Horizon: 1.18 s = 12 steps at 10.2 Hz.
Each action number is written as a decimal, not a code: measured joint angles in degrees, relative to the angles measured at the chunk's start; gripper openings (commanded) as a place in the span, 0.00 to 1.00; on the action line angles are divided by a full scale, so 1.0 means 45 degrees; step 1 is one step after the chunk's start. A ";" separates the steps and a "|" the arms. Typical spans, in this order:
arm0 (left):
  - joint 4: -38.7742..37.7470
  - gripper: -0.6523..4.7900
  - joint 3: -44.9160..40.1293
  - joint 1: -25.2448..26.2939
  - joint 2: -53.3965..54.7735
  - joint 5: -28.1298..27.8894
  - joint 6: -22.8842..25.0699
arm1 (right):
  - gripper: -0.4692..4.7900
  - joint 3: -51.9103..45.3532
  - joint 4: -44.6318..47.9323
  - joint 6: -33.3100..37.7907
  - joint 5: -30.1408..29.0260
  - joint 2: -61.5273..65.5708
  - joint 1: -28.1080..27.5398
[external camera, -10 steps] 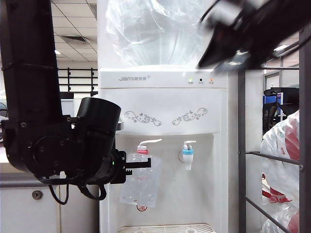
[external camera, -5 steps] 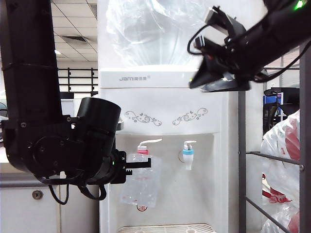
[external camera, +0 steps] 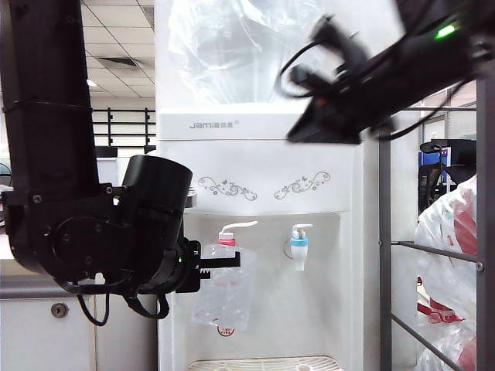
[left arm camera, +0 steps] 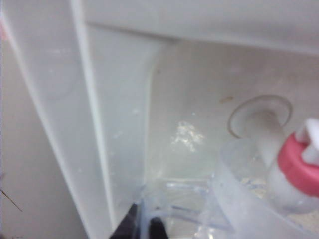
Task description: Pick up the plastic mug from the left desk, go to the hot water outlet of the water dispenser, press the vertical switch to get some water, then put the mug back on the desk.
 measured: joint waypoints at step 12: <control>0.0010 0.11 -0.0010 -0.0019 0.0000 0.0000 0.0000 | 0.09 0.3463 -0.2191 0.0010 0.0015 0.4284 0.0325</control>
